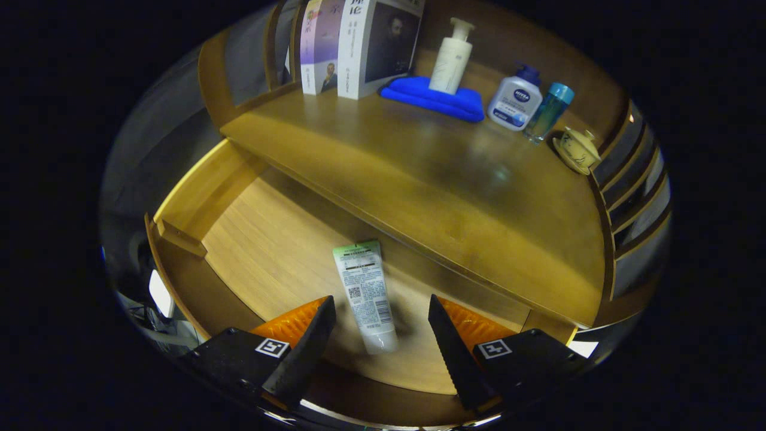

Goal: Pull open the drawer, take out the items inside it, and place them on the countertop above the cabinet.

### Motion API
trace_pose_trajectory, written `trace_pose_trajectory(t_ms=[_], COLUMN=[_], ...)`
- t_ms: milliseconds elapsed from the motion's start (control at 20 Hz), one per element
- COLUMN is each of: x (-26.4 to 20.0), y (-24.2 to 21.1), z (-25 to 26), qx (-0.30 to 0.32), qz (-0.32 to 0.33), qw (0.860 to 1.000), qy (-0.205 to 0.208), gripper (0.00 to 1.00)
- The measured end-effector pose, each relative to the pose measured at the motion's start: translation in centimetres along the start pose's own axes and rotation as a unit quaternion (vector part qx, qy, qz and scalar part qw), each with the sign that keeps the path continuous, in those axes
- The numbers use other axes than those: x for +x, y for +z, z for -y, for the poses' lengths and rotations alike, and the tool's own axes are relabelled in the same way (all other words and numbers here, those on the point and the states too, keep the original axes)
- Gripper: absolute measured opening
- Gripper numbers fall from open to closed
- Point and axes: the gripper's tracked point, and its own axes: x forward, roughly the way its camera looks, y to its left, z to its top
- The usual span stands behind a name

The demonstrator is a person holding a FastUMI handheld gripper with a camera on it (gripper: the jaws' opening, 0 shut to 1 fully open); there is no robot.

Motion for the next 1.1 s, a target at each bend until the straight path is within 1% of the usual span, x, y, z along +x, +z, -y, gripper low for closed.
trace_pose_trajectory(t_ms=[150, 300, 400, 500, 600, 650, 750, 800, 850, 950, 1050, 1100], x=[1.6, 2.9, 3.6, 4.4, 4.3, 4.4, 4.5, 5.6, 5.1, 5.0, 4.8, 4.6], y=[-0.7, -1.3, -1.8, -2.1, -2.6, -2.8, -2.9, -3.1, -3.0, -2.8, -2.9, -2.9], z=[-0.1, -0.6, -1.0, -1.0, -0.9, -1.2, -1.3, -1.5, -1.4, -1.4, -1.6, -1.8], qx=[0.005, 0.009, 0.011, 0.008, 0.008, 0.006, 0.005, 0.003, -0.001, -0.004, -0.014, -0.018], qz=[-0.039, -0.071, -0.087, -0.099, -0.109, -0.115, -0.122, -0.122, -0.122, -0.116, -0.111, -0.11], qw=[0.999, 0.997, 0.996, 0.995, 0.994, 0.993, 0.992, 0.992, 0.992, 0.993, 0.994, 0.994], qy=[0.005, 0.013, 0.017, 0.015, 0.017, 0.021, 0.02, 0.019, 0.018, 0.014, 0.014, 0.017], gripper=[0.98, 0.92, 0.92, 0.83, 0.73, 0.74, 0.62, 0.57, 0.57, 0.49, 0.37, 0.37])
